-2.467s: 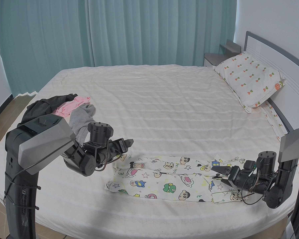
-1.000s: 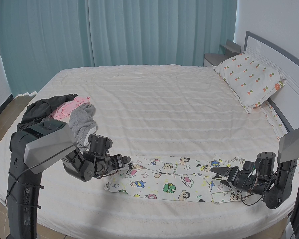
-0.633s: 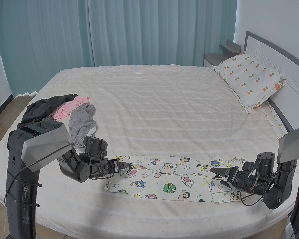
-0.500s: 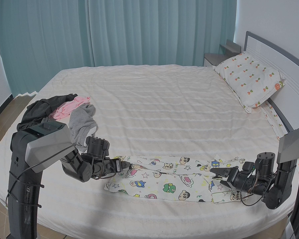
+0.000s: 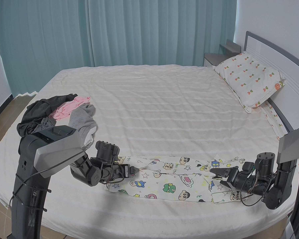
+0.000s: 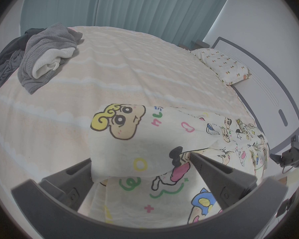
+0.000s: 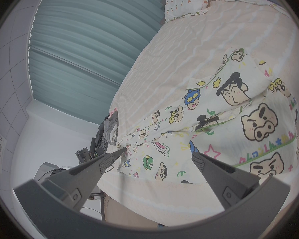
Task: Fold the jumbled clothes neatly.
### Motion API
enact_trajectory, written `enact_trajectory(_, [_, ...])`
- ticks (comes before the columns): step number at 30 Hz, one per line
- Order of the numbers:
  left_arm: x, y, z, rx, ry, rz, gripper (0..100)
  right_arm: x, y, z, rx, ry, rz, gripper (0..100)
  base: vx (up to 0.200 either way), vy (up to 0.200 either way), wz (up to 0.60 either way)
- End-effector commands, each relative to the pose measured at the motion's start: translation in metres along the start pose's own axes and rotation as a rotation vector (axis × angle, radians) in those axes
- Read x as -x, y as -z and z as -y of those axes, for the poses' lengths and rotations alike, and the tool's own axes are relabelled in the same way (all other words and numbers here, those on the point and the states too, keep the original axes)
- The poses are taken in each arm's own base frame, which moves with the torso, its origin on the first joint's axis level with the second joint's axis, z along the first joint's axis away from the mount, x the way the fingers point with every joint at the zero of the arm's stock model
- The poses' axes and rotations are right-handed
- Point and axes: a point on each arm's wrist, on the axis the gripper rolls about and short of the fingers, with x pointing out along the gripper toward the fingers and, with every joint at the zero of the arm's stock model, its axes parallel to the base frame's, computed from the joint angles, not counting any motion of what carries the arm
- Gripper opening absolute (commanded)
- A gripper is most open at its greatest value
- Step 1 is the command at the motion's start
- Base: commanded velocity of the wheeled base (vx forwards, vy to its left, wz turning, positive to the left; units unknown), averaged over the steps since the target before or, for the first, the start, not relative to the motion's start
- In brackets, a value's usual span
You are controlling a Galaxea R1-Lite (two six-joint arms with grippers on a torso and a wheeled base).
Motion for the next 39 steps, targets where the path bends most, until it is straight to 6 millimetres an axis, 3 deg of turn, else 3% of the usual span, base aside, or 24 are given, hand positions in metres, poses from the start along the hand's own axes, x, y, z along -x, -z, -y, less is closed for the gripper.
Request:
enact_trajectory(1, [0.0, 0.004, -0.001, -0.021, -0.012, -0.033, 100, 0.0, -0.001, -0.001, 0.005, -0.01, 0.007, 100, 0.0, 0.0, 0.0])
enact_trajectory(8, [-0.001, 0.003, 0.002, -0.045, -0.024, -0.059, 100, 0.0, -0.001, -0.001, 0.003, -0.01, 0.007, 100, 0.0, 0.0, 0.0])
enact_trajectory(9, [-0.001, 0.002, 0.002, -0.045, -0.024, -0.06, 0, 0.0, -0.001, -0.001, 0.005, -0.01, 0.007, 100, 0.0, 0.0, 0.0])
enact_trajectory(19, [0.001, 0.0, -0.003, -0.033, -0.038, -0.063, 0, 0.0, -0.001, -0.001, 0.004, -0.011, 0.008, 100, 0.0, 0.0, 0.0])
enact_trajectory(31, [0.029, -0.018, -0.019, 0.008, -0.065, -0.016, 0, 0.0, -0.001, -0.001, 0.005, -0.011, 0.008, 100, 0.0, 0.0, 0.0])
enact_trajectory(39, [0.027, -0.014, -0.02, 0.008, -0.067, -0.027, 0, 0.0, -0.001, -0.001, 0.003, -0.01, 0.007, 100, 0.0, 0.0, 0.0])
